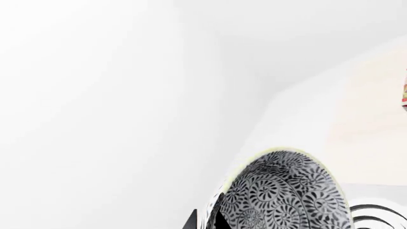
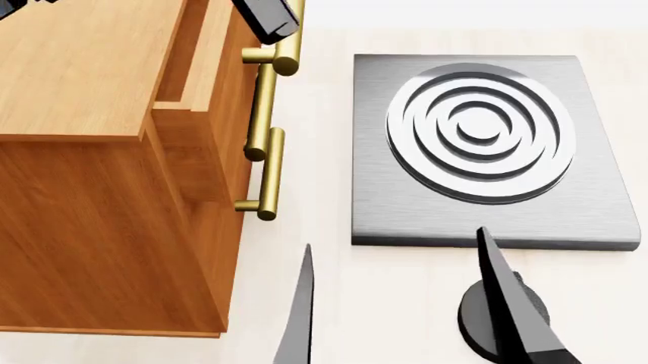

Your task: Pick the akita bowl on the wooden cabinet and place it on the plate.

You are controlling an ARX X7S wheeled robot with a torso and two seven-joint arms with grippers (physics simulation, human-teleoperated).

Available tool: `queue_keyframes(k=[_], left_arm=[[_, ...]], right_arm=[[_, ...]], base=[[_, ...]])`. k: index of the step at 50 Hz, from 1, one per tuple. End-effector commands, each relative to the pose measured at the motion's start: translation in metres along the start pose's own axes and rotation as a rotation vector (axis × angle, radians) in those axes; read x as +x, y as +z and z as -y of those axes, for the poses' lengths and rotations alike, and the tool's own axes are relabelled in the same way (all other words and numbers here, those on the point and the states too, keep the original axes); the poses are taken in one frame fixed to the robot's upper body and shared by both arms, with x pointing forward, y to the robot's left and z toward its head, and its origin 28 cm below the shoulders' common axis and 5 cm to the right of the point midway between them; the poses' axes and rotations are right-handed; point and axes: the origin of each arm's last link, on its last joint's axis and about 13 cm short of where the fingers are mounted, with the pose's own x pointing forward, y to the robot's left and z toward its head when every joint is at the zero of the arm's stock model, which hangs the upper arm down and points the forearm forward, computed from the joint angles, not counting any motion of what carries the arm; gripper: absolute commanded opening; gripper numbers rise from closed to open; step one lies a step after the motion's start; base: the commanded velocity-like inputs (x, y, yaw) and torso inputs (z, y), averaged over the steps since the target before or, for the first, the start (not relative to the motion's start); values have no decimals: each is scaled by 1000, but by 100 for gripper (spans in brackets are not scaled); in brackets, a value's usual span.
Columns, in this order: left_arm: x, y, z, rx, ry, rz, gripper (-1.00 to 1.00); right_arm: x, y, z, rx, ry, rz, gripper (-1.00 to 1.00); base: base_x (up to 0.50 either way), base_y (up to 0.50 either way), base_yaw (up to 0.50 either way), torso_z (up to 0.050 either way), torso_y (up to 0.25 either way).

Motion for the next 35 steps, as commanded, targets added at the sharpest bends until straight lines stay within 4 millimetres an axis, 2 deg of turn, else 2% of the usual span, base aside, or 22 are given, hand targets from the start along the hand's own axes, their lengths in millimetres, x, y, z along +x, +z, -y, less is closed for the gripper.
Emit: queue_keyframes(k=[1,18,35], left_arm=[[-5,-6,6,23,-1,18,-100],[-9,-8,4,11,0,39,-100],[-23,-9,4,8,-6,47,-100]], right_arm=[[-4,9,5,-27,-29,-20,100],[-4,10,6,-29,-38,-23,100],[-4,10,6,-41,-40,-21,100]], base=[[0,0,0,0,0],[0,0,0,0,0],[0,0,0,0,1]])
